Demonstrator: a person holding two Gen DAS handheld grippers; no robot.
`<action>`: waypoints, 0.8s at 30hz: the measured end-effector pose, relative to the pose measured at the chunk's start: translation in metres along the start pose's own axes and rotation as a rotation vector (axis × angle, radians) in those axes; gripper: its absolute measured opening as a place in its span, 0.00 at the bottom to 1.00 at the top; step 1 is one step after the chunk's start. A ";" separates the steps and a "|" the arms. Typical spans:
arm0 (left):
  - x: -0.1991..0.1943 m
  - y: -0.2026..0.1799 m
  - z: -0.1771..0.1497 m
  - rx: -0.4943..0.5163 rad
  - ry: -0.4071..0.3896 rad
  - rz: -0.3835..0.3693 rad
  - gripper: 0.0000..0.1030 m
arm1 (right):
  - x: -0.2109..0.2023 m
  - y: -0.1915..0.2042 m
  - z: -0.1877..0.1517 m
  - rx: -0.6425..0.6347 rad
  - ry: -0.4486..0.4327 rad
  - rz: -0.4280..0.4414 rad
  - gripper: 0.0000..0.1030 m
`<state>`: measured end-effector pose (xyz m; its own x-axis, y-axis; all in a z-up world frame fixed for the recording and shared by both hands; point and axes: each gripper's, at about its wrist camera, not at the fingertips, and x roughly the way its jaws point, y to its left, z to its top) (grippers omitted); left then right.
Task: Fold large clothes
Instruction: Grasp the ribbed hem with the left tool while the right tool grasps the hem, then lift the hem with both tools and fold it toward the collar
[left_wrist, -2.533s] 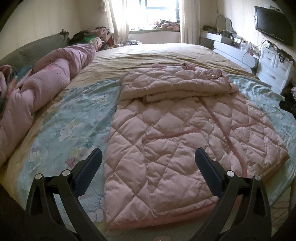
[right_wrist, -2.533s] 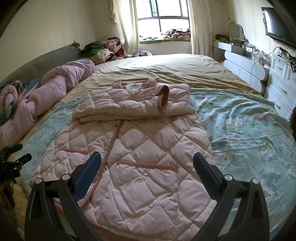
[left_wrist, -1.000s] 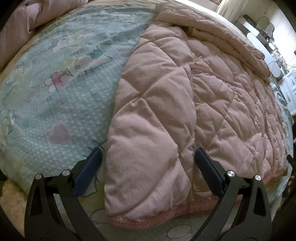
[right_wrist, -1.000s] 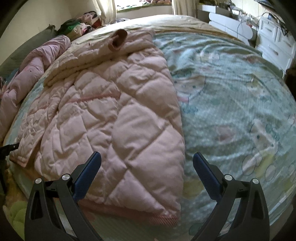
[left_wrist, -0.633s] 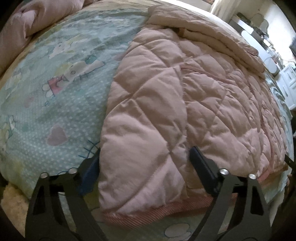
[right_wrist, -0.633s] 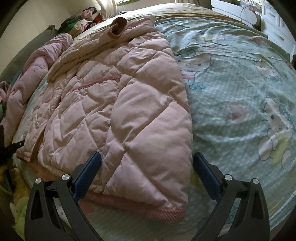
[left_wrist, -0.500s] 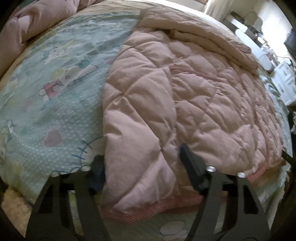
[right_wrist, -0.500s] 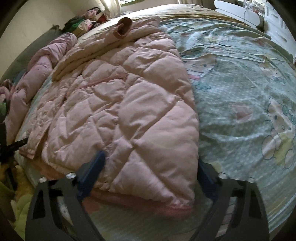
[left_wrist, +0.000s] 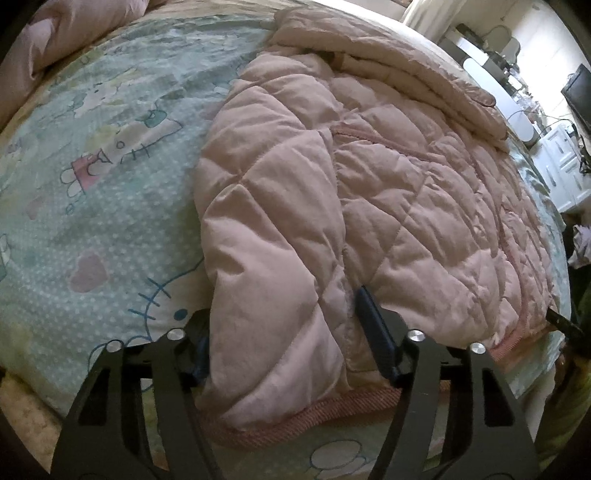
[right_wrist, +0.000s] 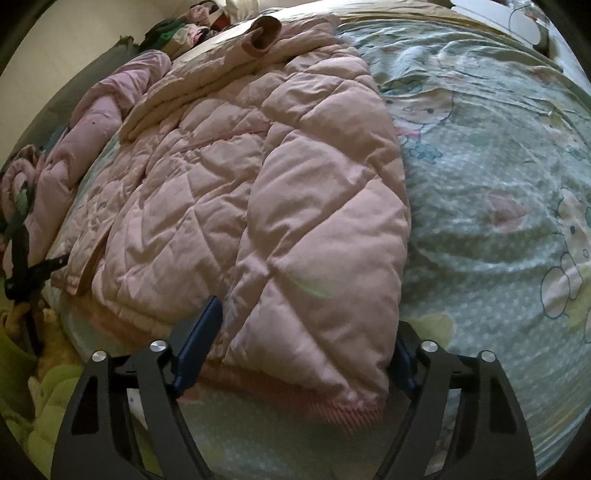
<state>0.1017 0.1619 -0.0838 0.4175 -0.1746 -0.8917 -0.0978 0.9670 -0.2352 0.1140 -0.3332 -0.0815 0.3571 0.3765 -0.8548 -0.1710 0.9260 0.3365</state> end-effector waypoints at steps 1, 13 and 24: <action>-0.002 -0.002 0.000 0.011 -0.010 0.002 0.44 | -0.003 0.001 -0.001 -0.005 -0.007 0.012 0.57; -0.059 -0.025 0.027 0.095 -0.195 -0.075 0.13 | -0.074 0.034 0.030 -0.129 -0.267 0.086 0.18; -0.092 -0.041 0.095 0.107 -0.307 -0.125 0.13 | -0.107 0.054 0.112 -0.134 -0.481 0.163 0.17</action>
<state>0.1531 0.1556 0.0442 0.6741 -0.2448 -0.6969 0.0597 0.9585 -0.2789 0.1695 -0.3203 0.0726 0.6920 0.5140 -0.5068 -0.3640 0.8548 0.3700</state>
